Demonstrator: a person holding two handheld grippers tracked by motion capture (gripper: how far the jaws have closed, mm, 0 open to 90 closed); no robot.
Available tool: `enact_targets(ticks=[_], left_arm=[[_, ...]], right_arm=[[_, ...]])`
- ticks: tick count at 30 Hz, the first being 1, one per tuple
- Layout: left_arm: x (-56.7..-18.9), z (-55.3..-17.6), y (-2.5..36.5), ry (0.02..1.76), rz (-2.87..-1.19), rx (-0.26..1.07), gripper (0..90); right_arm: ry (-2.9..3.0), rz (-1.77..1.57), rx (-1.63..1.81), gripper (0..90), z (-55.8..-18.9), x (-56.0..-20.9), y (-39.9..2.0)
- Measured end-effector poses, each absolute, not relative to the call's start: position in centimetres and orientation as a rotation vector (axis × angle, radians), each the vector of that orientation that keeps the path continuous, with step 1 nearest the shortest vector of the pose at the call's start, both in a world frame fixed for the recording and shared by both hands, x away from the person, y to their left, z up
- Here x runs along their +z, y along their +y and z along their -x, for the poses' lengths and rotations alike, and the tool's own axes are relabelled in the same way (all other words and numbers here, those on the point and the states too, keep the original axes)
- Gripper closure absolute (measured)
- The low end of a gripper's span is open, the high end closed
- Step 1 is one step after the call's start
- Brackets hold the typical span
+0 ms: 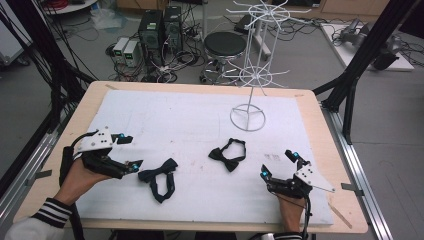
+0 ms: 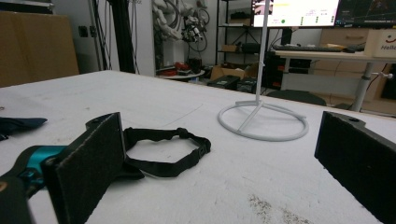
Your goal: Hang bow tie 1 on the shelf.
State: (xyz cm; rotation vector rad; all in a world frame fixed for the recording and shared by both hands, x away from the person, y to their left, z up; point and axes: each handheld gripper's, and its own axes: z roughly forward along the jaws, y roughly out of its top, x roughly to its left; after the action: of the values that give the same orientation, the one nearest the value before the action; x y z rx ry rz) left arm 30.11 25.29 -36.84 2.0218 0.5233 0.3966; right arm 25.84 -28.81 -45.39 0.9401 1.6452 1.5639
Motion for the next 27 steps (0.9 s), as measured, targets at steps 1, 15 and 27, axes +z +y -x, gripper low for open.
enact_targets(ticks=[1,15,27], left_arm=[[-36.8,-30.1,25.3,0.523,-2.022,0.397,13.4],[-37.2,-30.2,24.0,0.524,-2.233,0.325,13.6],[-38.8,-30.5,22.4,0.530,-2.373,0.237,15.5]], right_arm=[[1.645,-0.940,1.564,1.0,-25.8,-45.4,-28.8],[1.645,-0.940,1.563,1.0,-25.8,-45.4,-28.8],[1.645,-0.937,1.565,1.0,-25.8,-45.4,-28.8]])
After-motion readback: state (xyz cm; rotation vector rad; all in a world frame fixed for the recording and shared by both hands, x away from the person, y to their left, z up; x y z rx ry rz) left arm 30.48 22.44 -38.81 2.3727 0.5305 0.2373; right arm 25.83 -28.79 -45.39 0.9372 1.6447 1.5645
